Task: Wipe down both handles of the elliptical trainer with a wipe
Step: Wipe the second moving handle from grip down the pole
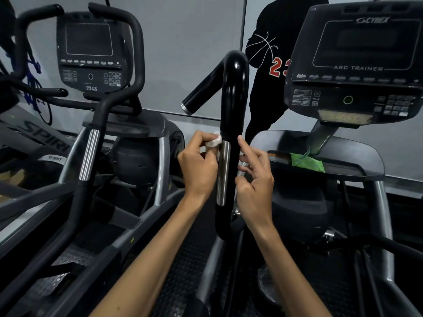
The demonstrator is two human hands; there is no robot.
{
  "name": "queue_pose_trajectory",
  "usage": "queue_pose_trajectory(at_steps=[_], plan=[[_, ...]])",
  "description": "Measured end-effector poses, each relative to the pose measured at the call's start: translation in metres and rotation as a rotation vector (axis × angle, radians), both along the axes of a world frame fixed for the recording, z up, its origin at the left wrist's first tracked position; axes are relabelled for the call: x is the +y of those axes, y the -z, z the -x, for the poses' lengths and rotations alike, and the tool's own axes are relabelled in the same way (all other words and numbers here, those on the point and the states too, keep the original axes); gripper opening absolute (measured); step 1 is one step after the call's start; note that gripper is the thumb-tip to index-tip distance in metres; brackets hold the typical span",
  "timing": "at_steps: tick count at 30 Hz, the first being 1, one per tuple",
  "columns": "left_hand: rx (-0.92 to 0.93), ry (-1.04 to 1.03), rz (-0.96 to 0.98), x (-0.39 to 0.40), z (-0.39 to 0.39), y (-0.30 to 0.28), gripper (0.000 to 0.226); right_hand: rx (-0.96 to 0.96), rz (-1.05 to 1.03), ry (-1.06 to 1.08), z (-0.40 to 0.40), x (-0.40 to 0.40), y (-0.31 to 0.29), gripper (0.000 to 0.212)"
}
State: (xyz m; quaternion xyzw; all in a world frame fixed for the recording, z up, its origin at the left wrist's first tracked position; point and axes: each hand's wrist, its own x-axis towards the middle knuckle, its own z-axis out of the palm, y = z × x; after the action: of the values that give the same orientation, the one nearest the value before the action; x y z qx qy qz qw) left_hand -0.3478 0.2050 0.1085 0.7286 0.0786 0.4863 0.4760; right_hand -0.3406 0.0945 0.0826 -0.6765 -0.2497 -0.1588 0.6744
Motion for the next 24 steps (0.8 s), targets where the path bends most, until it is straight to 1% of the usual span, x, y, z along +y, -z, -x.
queue_pose_trajectory(at_steps=[3, 5, 7, 8, 11, 13, 16, 17, 19, 20, 22, 24], plan=[[0.076, 0.05, 0.022, 0.006, 0.003, 0.004, 0.033, 0.009, -0.009, 0.011, 0.001, 0.001, -0.001, 0.083], [0.096, 0.069, 0.001, 0.013, -0.001, -0.002, 0.025, 0.014, -0.01, 0.026, 0.002, 0.003, -0.002, 0.083], [0.025, 0.028, -0.028, 0.009, 0.0, -0.005, 0.013, 0.009, -0.012, 0.033, 0.002, 0.004, -0.001, 0.084], [-0.024, -0.017, -0.074, 0.003, 0.003, -0.003, 0.011, 0.008, -0.014, 0.031, 0.003, 0.004, 0.0, 0.084], [-0.117, -0.148, -0.294, -0.013, 0.013, 0.02, 0.018, 0.014, -0.01, 0.012, 0.002, 0.002, 0.0, 0.084], [-0.149, -0.16, -0.363, -0.011, 0.013, 0.026, 0.021, 0.012, -0.011, 0.004, 0.001, 0.0, 0.0, 0.084], [-0.237, -0.183, -0.375, -0.009, 0.005, 0.011, 0.014, 0.015, -0.028, 0.003, 0.0, 0.001, -0.001, 0.084], [-0.254, -0.189, -0.441, -0.011, 0.003, 0.01, 0.013, 0.02, -0.035, 0.001, 0.0, 0.0, -0.001, 0.083], [-0.281, -0.192, -0.632, -0.011, 0.002, 0.02, 0.013, 0.02, -0.039, -0.009, 0.0, -0.001, -0.001, 0.08], [-0.282, -0.176, -0.665, -0.008, 0.003, 0.027, 0.014, 0.02, -0.035, -0.017, 0.0, -0.003, -0.002, 0.079], [-0.282, -0.165, -0.613, 0.001, 0.007, 0.034, 0.011, 0.028, -0.022, -0.03, 0.0, -0.005, -0.003, 0.079], [-0.271, -0.154, -0.524, 0.006, 0.007, 0.026, 0.013, 0.037, -0.023, -0.038, 0.001, -0.005, -0.003, 0.079]])
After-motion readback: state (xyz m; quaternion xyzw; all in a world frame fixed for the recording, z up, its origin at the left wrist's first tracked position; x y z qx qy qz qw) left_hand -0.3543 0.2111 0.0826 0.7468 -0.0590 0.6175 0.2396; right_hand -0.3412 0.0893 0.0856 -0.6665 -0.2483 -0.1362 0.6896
